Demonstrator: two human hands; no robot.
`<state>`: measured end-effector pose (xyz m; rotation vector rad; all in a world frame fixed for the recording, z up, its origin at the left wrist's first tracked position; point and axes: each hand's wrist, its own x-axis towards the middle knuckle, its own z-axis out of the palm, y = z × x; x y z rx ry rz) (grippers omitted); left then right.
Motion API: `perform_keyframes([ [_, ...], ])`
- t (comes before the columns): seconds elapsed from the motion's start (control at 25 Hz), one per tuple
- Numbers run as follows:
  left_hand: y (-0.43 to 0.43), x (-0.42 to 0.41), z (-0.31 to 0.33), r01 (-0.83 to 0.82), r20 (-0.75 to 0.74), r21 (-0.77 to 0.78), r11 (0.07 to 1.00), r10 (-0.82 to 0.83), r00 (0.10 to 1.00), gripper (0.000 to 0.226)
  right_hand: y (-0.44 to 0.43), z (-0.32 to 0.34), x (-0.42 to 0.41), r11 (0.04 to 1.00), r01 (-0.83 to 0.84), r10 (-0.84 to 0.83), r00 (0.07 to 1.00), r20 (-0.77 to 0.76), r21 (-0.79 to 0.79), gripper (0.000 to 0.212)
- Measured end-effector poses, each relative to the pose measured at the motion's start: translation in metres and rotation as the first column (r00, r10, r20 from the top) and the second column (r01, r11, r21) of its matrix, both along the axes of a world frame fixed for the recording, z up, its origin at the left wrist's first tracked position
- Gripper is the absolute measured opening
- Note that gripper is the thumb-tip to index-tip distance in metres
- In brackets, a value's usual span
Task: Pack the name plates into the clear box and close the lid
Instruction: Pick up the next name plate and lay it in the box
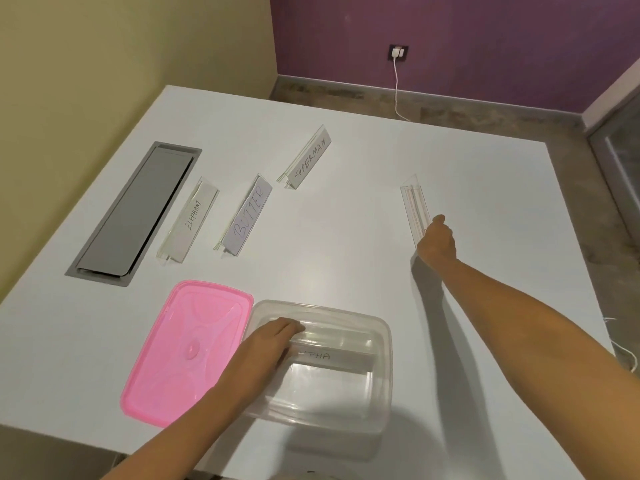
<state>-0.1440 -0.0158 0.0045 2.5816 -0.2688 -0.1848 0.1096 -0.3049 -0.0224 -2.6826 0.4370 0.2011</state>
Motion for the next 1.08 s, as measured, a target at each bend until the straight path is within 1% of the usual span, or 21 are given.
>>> perform_keyframes([
  [0.12,-0.002,0.002,0.0,0.004,-0.013,0.005,1.0,-0.004,1.0,0.038,0.001,-0.005,0.008,0.994,0.084,-0.084,0.996,-0.003,0.073,0.047],
  [0.24,-0.002,0.003,0.0,-0.002,-0.026,0.031,1.0,0.003,1.0,0.039,0.003,-0.005,0.011,0.974,0.185,-0.185,0.983,-0.013,0.13,0.042],
  [0.32,-0.002,0.003,0.001,-0.004,-0.027,0.038,0.999,0.005,1.0,0.037,0.001,-0.002,0.011,0.956,0.256,-0.249,0.966,-0.065,0.142,0.037],
  [0.4,-0.004,0.004,0.004,-0.001,-0.026,0.037,0.999,0.002,1.0,0.035,-0.003,0.004,0.008,0.932,0.3,-0.275,0.95,-0.146,0.203,0.036],
  [0.44,-0.006,0.003,0.007,-0.006,-0.026,0.03,1.0,0.007,1.0,0.034,-0.006,0.009,0.004,0.916,0.314,-0.272,0.944,-0.19,0.25,0.041],
  [0.48,-0.008,0.003,0.01,-0.018,-0.025,0.019,1.0,0.018,1.0,0.033,-0.008,0.016,-0.002,0.896,0.323,-0.262,0.938,-0.225,0.304,0.05],
  [0.52,-0.01,0.003,0.014,-0.038,-0.029,0.005,0.999,0.038,0.999,0.031,-0.011,0.023,-0.009,0.878,0.314,-0.233,0.939,-0.252,0.362,0.059],
  [0.56,-0.012,0.004,0.018,-0.06,-0.04,-0.01,0.998,0.06,0.997,0.028,-0.014,0.029,-0.016,0.857,0.278,-0.174,0.948,-0.265,0.433,0.062],
  [0.6,-0.013,0.004,0.023,-0.079,-0.045,-0.029,0.996,0.077,0.996,0.025,-0.017,0.032,-0.025,0.825,0.228,-0.096,0.958,-0.269,0.516,0.06],
  [0.68,-0.015,0.006,0.034,-0.109,-0.024,-0.068,0.992,0.108,0.994,0.02,-0.021,0.037,-0.042,0.725,0.16,0.05,0.958,-0.284,0.67,0.056],
  [0.72,-0.015,0.007,0.039,-0.119,0.001,-0.084,0.989,0.119,0.993,0.02,-0.021,0.041,-0.051,0.669,0.16,0.097,0.949,-0.299,0.726,0.059],
  [0.8,-0.013,0.01,0.047,-0.117,0.069,-0.1,0.988,0.124,0.99,0.022,-0.016,0.051,-0.071,0.592,0.155,0.176,0.933,-0.314,0.791,0.064],
  [0.84,-0.012,0.012,0.05,-0.112,0.103,-0.099,0.989,0.122,0.987,0.024,-0.012,0.056,-0.08,0.58,0.128,0.217,0.927,-0.305,0.804,0.062],
  [0.96,-0.002,0.017,0.055,-0.115,0.177,-0.106,0.988,0.132,0.975,0.032,0.001,0.072,-0.11,0.614,-0.047,0.363,0.903,-0.23,0.788,0.048],
  [1.0,0.002,0.018,0.056,-0.123,0.192,-0.114,0.986,0.144,0.971,0.037,0.006,0.08,-0.121,0.613,-0.104,0.414,0.886,-0.207,0.783,0.045],
  [1.08,0.012,0.021,0.056,-0.146,0.222,-0.094,0.985,0.163,0.961,0.052,0.015,0.095,-0.141,0.598,-0.178,0.493,0.851,-0.183,0.781,0.044],
])
